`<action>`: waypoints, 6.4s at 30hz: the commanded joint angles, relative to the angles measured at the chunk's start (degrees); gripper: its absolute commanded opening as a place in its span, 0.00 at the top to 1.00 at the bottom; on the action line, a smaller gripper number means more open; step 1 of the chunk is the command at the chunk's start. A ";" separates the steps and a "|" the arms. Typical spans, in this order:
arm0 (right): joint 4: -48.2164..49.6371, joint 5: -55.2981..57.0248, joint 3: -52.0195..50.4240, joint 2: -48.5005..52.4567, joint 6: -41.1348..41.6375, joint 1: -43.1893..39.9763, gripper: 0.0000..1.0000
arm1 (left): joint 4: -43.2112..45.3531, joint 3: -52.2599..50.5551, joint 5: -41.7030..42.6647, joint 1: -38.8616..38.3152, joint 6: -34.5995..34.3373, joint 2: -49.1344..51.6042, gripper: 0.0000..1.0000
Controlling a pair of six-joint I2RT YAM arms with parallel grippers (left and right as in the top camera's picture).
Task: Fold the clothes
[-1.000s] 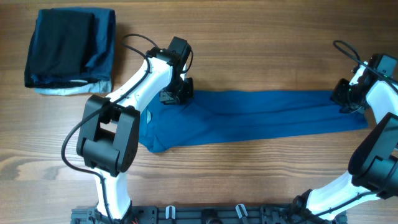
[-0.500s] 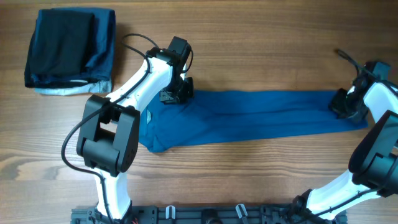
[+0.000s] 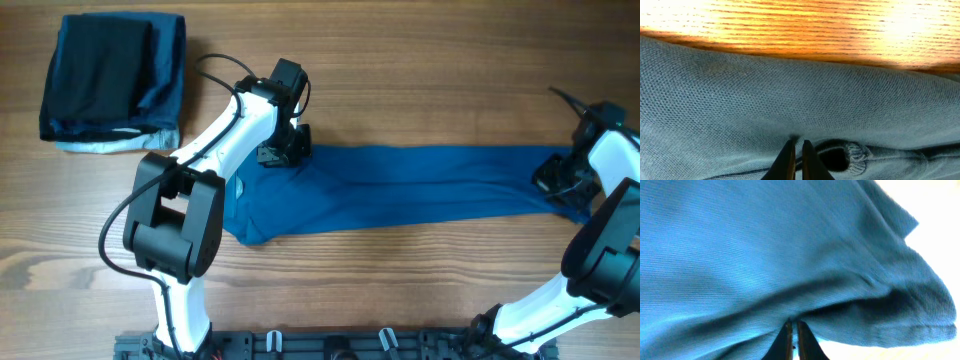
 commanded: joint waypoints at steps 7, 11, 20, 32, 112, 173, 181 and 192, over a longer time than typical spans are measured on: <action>0.66 -5.79 14.27 -0.59 -16.81 -4.33 0.69 | -0.07 -0.37 -0.59 0.07 0.48 -0.04 0.92; 1.42 -4.44 15.58 -0.61 -20.76 -5.35 0.69 | 0.11 -0.37 -0.81 0.11 0.46 -0.04 0.90; 5.92 -33.38 15.52 5.97 -44.04 -16.85 0.66 | -0.68 -0.37 -0.90 0.11 0.48 -0.04 0.88; 11.15 -45.79 15.50 14.34 -54.55 -19.19 0.66 | -0.74 -0.37 -2.32 0.11 0.48 -0.04 0.86; 6.64 -35.43 14.78 15.23 -50.88 -19.10 0.68 | -1.75 -0.37 -3.41 0.11 0.48 -0.04 0.77; -0.13 -40.00 24.30 -6.99 -35.28 -7.17 0.01 | -1.27 5.84 -8.35 0.15 0.44 -9.40 0.75; -10.82 -38.99 18.91 -9.05 -37.44 14.86 0.51 | 1.95 5.81 -8.31 6.97 -1.92 -9.46 0.75; 3.72 -31.71 -0.09 -4.61 -23.43 38.29 0.96 | 2.56 5.55 -6.54 12.61 -1.92 -7.06 0.76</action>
